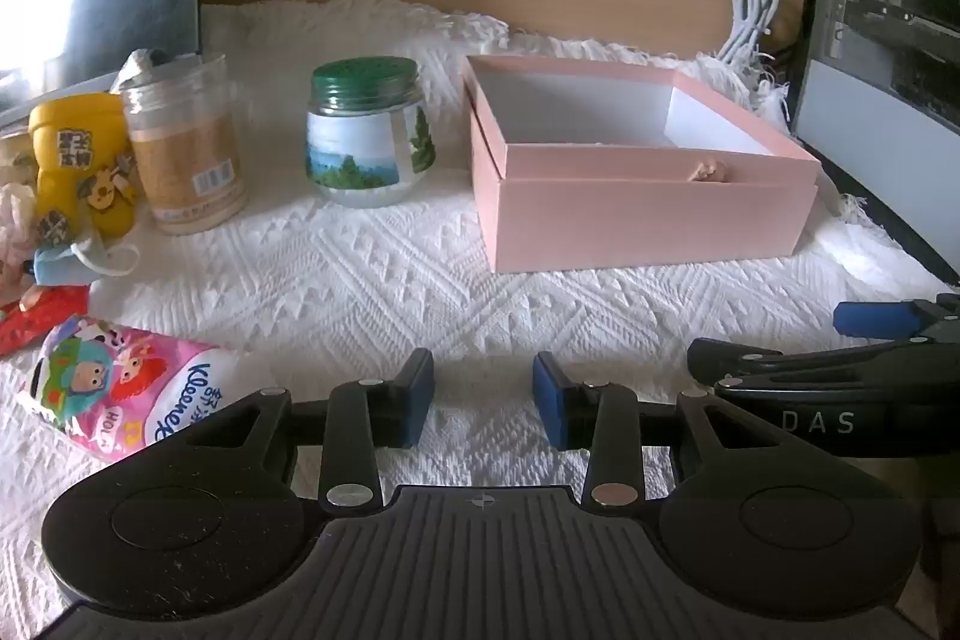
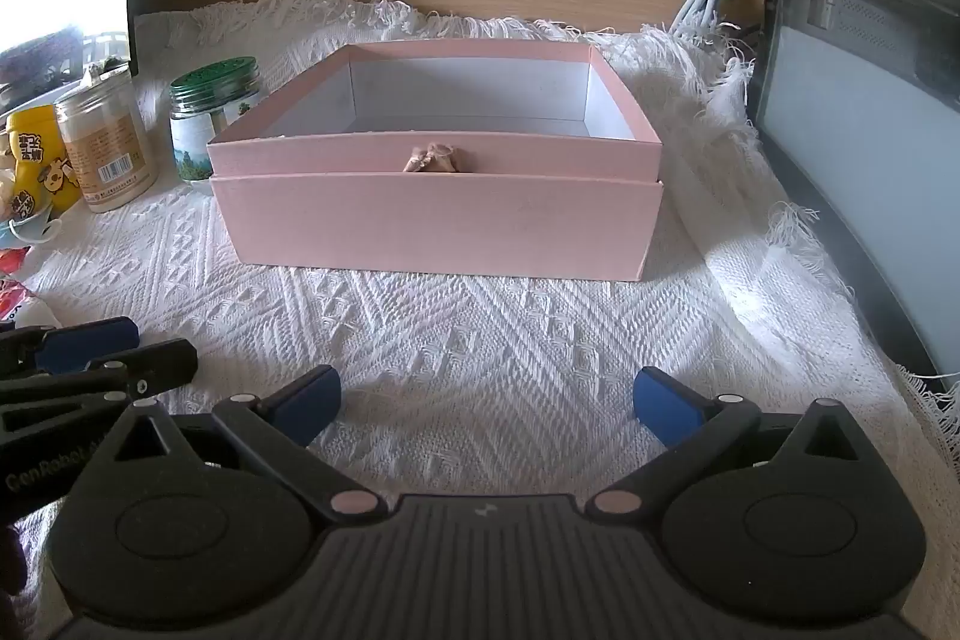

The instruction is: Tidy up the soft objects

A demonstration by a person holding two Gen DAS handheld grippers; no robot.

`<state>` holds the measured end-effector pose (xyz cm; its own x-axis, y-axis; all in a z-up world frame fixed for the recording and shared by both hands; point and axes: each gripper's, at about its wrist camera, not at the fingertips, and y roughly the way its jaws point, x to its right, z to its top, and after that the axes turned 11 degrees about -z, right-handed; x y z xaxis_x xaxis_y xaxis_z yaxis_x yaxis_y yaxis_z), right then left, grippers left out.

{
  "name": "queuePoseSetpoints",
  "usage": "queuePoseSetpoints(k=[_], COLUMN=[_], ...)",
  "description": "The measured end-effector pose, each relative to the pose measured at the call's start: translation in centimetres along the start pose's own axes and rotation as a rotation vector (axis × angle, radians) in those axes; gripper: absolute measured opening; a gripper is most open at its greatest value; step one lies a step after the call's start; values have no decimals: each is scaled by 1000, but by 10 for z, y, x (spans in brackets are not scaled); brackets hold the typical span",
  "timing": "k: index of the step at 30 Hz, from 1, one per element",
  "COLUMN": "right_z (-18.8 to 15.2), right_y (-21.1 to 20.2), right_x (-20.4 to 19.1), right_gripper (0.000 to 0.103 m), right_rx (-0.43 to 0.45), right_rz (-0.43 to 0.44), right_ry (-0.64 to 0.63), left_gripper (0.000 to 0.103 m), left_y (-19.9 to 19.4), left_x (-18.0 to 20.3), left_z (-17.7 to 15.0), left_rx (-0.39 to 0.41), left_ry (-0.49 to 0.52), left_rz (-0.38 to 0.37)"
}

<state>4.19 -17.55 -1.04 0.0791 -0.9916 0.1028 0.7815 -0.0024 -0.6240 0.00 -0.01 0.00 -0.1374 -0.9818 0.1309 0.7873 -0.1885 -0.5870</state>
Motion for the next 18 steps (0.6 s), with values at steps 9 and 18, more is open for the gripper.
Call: queuePoseSetpoints(k=[9, 18], right_z=[0, 0], right_y=[0, 0], right_x=[0, 0], right_gripper=[103, 103], right_rx=[0, 0], right_rz=[-1, -1], right_ry=[-1, -1], left_gripper=[40, 40], left_y=[0, 2], left_x=[-1, -3], left_z=[0, -1], left_rx=[2, 2], left_ry=[-7, -6], left_rz=[-6, -5])
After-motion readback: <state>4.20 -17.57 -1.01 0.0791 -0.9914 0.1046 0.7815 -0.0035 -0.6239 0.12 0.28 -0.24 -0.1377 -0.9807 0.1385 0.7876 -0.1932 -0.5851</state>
